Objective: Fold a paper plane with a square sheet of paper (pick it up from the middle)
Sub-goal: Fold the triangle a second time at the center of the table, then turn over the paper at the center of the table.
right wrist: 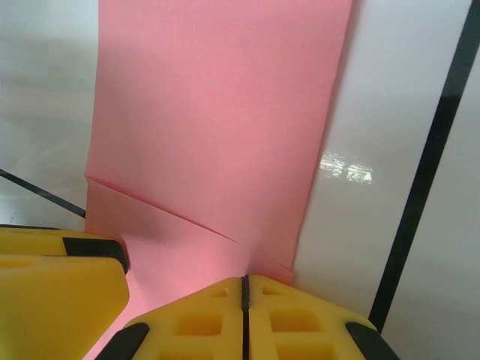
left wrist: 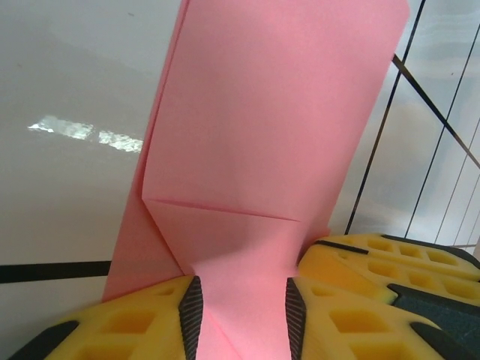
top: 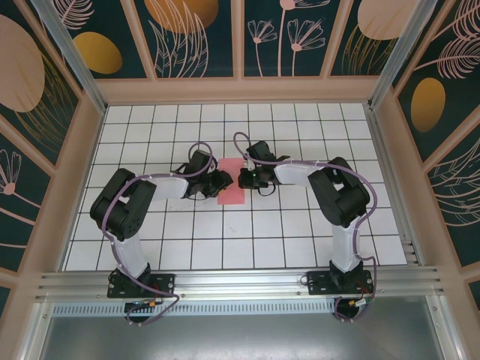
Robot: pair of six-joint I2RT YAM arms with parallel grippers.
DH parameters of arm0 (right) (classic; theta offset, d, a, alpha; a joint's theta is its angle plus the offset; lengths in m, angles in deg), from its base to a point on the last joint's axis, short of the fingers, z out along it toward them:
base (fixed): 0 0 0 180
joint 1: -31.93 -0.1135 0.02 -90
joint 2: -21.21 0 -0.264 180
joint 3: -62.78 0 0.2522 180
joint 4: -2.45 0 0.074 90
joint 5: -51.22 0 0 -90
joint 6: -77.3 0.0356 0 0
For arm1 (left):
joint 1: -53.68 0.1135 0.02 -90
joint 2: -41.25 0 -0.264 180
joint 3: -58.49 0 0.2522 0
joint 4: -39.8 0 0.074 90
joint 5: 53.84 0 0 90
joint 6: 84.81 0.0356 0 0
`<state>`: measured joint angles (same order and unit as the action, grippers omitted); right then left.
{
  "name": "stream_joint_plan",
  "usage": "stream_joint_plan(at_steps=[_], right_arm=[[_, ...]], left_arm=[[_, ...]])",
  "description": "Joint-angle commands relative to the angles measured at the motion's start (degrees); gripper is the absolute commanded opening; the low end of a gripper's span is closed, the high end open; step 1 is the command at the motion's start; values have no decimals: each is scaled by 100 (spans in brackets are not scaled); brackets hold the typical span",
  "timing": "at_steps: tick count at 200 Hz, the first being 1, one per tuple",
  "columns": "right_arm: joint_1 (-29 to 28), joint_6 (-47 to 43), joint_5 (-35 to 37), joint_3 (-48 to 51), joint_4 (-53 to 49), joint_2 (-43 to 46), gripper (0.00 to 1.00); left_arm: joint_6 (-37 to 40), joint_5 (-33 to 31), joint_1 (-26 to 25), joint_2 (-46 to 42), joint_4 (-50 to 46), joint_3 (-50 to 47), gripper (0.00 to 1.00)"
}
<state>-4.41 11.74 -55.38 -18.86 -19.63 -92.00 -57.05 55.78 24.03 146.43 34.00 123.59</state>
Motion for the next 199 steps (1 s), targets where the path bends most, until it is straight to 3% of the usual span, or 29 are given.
stream_joint_plan(at_steps=[1,22,80,135,199], right_arm=[[101,101,9,102,70,-103,10],[147,175,-40,177,141,-72,10],[201,288,-96,328,273,-14,10],[191,291,-212,398,363,-22,10],[171,289,-247,473,419,-17,10]], left_arm=[[-76,35,3,-78,-75,-107,42],[-133,-55,3,-100,-151,-99,48],[-183,-371,3,-346,-435,-80,54],[-118,-85,6,-31,-259,251,51],[-35,-273,3,208,-600,587,53]])
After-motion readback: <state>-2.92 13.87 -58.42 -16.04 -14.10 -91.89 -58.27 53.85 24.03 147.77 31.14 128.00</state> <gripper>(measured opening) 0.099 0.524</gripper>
